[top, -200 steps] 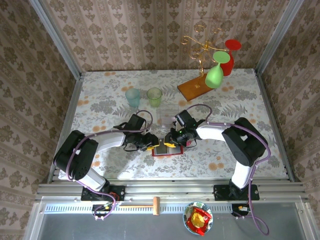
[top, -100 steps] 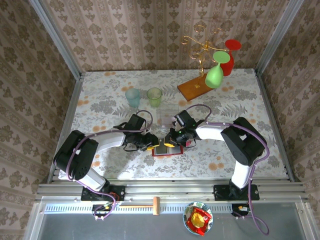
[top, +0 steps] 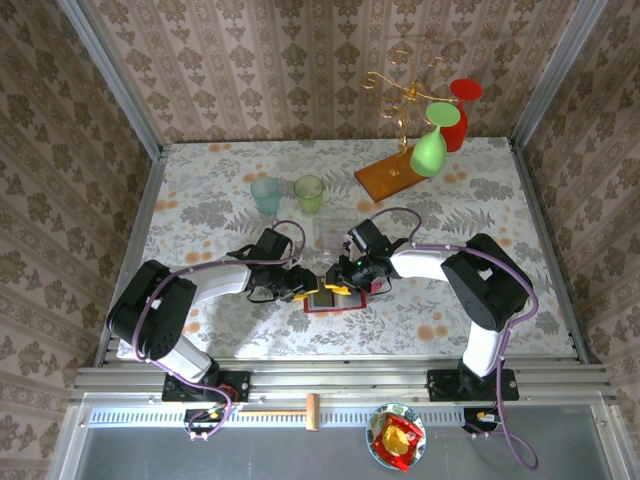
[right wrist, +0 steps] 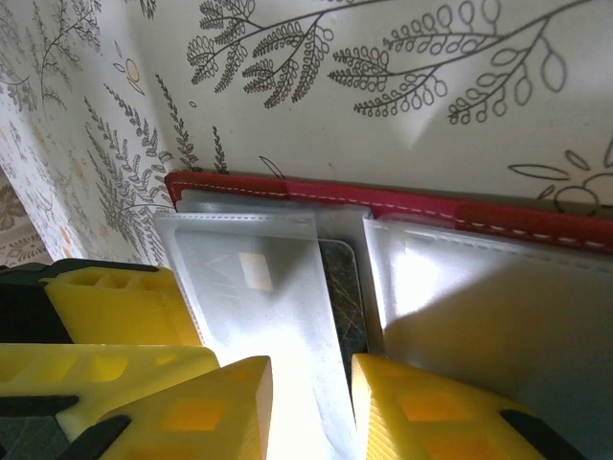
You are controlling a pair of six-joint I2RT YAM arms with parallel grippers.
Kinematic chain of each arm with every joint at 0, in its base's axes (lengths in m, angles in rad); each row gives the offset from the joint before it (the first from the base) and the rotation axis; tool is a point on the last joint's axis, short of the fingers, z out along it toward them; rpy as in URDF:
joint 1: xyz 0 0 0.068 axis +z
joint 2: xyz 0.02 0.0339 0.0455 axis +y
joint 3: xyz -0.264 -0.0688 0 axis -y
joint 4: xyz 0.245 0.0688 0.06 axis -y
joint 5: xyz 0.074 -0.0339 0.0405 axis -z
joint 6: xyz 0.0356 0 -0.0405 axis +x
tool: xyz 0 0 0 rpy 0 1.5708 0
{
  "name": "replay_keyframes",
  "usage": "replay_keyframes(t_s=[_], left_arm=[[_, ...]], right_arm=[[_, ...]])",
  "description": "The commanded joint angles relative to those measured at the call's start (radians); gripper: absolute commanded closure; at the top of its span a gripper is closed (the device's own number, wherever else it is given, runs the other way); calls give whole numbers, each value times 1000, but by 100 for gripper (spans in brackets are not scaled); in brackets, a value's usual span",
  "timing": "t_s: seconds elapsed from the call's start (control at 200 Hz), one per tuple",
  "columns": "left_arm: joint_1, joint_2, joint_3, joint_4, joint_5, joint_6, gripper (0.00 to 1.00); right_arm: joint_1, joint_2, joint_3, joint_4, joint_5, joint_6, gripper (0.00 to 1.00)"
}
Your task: Take the credit cards out of the card holder
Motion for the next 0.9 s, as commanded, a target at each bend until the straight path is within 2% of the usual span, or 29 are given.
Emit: replay_keyframes(t_s=[0.0, 0.45, 0.71, 0.895], left_arm=[[6, 15, -16, -1, 3, 19, 63], [16, -59, 6, -42, -16, 19, 65], [15, -55, 20, 22, 51, -12, 83], [2, -7, 6, 82, 79, -37, 86]], right_arm=[[6, -11, 22, -70, 31, -24, 68], [6, -63, 27, -83, 50, -35, 68], [6, -54, 22, -74, 38, -30, 68], [6, -42, 7, -38, 15, -16, 69]])
